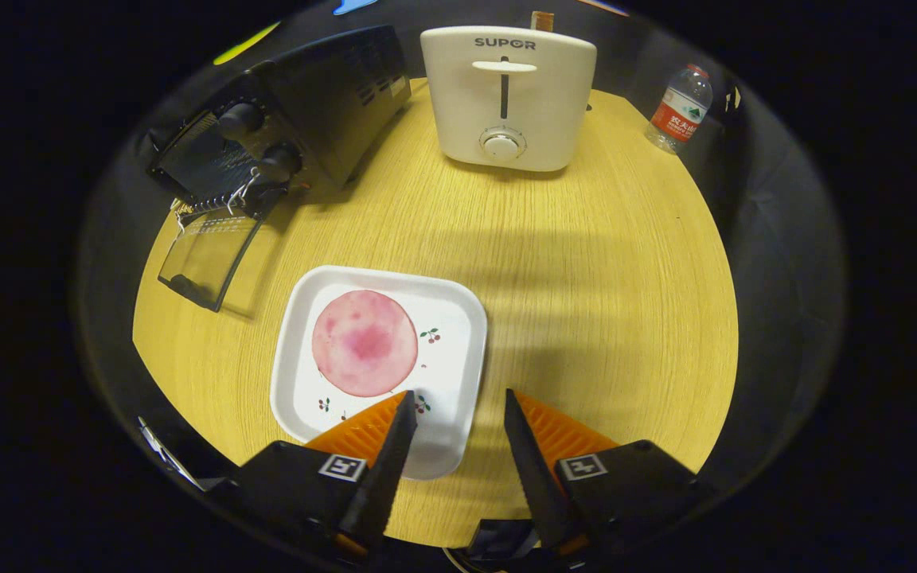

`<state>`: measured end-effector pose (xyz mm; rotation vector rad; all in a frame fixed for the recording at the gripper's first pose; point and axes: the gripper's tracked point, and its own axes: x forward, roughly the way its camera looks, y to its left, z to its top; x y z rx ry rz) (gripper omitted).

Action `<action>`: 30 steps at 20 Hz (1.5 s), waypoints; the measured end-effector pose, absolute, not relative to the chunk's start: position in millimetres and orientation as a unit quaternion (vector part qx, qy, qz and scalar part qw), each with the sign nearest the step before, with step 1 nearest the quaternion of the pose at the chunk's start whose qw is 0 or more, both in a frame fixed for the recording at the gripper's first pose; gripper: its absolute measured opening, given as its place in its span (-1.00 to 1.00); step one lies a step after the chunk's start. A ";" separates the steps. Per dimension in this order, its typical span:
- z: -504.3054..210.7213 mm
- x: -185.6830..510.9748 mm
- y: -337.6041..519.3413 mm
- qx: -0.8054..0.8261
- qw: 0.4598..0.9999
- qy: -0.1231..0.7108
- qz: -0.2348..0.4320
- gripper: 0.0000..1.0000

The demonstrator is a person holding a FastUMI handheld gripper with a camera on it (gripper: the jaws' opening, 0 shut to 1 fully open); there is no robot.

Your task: Open the toaster oven, put the food inside, and close the toaster oven door.

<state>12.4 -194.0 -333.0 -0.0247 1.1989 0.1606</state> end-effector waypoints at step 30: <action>-277.3 -65.5 -151.1 0.382 0.765 0.518 0.021 -0.97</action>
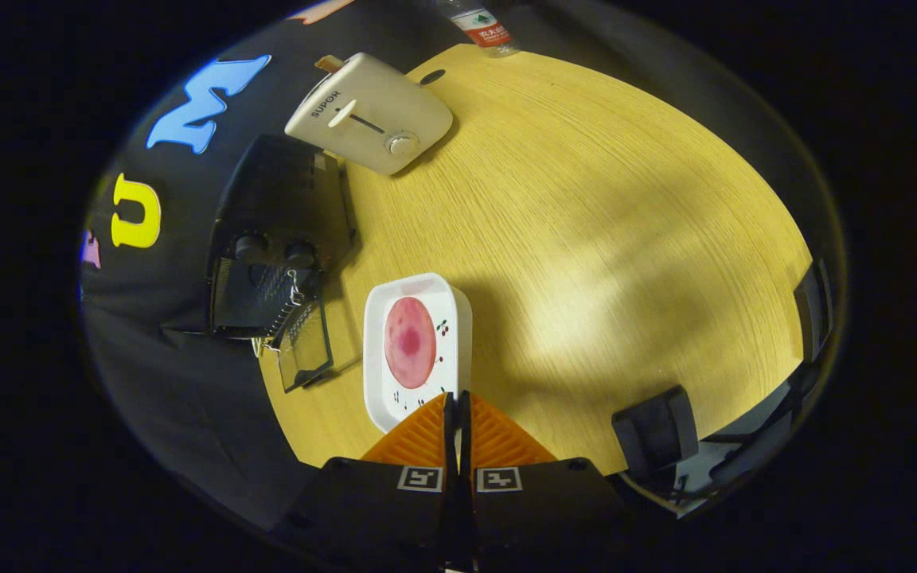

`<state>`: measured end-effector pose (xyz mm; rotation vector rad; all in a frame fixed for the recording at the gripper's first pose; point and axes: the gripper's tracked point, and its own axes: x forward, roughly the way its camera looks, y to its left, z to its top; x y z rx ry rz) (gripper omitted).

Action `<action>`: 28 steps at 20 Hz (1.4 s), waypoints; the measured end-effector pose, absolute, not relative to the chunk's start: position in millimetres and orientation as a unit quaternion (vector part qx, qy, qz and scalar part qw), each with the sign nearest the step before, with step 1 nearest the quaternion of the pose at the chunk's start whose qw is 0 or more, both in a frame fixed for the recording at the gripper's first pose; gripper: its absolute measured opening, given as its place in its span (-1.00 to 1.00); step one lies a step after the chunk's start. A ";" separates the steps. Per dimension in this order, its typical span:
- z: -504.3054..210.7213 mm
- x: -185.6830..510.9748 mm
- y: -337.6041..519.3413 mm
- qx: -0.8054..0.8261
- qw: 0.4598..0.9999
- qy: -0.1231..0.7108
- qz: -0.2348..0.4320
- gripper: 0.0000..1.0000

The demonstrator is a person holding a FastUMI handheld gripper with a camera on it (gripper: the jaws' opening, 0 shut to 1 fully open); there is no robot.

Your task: Open the toaster oven, put the food inside, and close the toaster oven door.

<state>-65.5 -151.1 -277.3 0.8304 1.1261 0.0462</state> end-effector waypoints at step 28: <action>-195.2 0.1 75.9 0.502 0.740 0.437 0.092 -0.97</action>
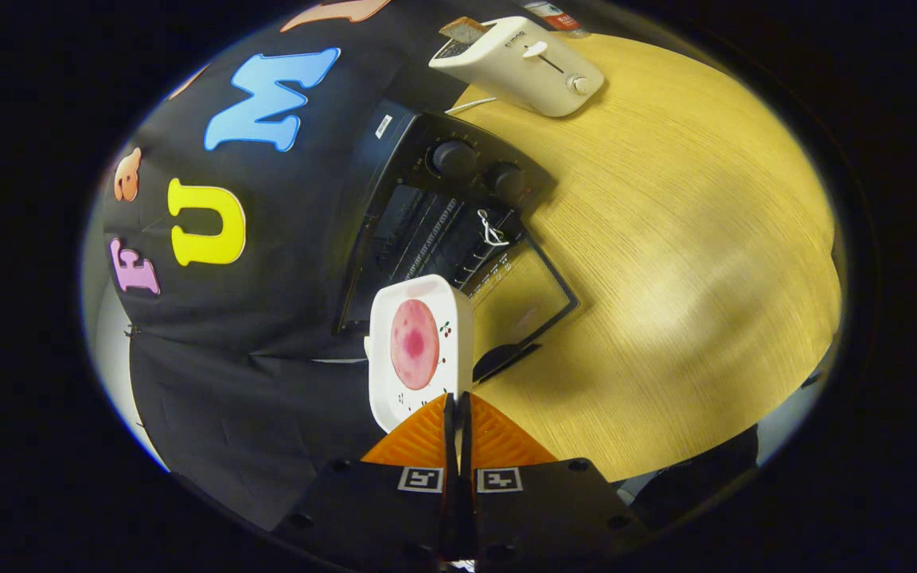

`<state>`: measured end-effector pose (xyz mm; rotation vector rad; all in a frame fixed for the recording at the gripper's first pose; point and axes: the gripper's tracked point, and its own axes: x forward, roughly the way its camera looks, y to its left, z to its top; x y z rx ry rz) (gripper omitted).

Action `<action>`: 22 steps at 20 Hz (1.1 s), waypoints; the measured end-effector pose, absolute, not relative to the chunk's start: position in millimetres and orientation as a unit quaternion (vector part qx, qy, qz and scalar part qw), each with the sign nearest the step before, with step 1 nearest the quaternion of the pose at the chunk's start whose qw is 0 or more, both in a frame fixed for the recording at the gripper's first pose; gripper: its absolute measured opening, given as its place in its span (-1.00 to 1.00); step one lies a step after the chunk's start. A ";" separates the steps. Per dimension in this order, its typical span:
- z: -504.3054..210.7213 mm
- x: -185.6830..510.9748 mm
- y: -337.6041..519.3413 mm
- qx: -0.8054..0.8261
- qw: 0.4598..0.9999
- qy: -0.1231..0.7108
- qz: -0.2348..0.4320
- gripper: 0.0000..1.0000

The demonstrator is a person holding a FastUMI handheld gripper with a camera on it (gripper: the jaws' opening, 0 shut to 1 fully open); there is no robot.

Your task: Open the toaster oven, put the food inside, and close the toaster oven door.

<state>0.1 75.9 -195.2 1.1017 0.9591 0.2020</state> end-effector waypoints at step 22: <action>-233.3 152.0 120.7 0.617 0.698 0.364 0.001 -0.97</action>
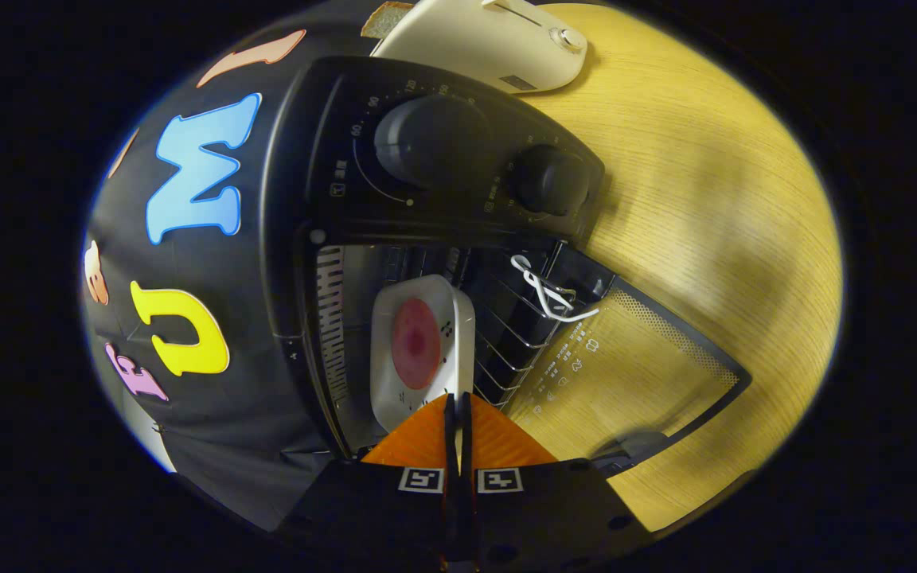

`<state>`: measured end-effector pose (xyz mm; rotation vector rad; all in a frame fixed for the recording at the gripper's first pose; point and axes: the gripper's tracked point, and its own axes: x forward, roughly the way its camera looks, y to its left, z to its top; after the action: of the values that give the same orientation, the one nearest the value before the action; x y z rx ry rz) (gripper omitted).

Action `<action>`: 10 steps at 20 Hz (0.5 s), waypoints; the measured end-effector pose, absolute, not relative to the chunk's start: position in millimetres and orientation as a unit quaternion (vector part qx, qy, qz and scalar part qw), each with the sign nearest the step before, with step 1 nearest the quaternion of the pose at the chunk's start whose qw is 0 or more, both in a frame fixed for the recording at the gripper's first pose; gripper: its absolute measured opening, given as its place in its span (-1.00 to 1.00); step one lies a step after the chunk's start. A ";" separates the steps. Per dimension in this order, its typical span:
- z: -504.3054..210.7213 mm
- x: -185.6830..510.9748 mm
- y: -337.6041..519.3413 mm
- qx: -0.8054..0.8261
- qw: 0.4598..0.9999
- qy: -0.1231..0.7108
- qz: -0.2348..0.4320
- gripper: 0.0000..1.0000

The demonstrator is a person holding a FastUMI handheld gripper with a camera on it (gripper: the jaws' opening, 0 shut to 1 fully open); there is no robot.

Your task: Open the toaster oven, put the food inside, and close the toaster oven door.

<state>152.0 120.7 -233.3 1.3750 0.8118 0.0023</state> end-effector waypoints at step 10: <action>-229.2 180.3 128.8 0.645 0.697 0.313 -0.007 -0.96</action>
<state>180.3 128.8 -229.2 1.4386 0.6985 -0.0154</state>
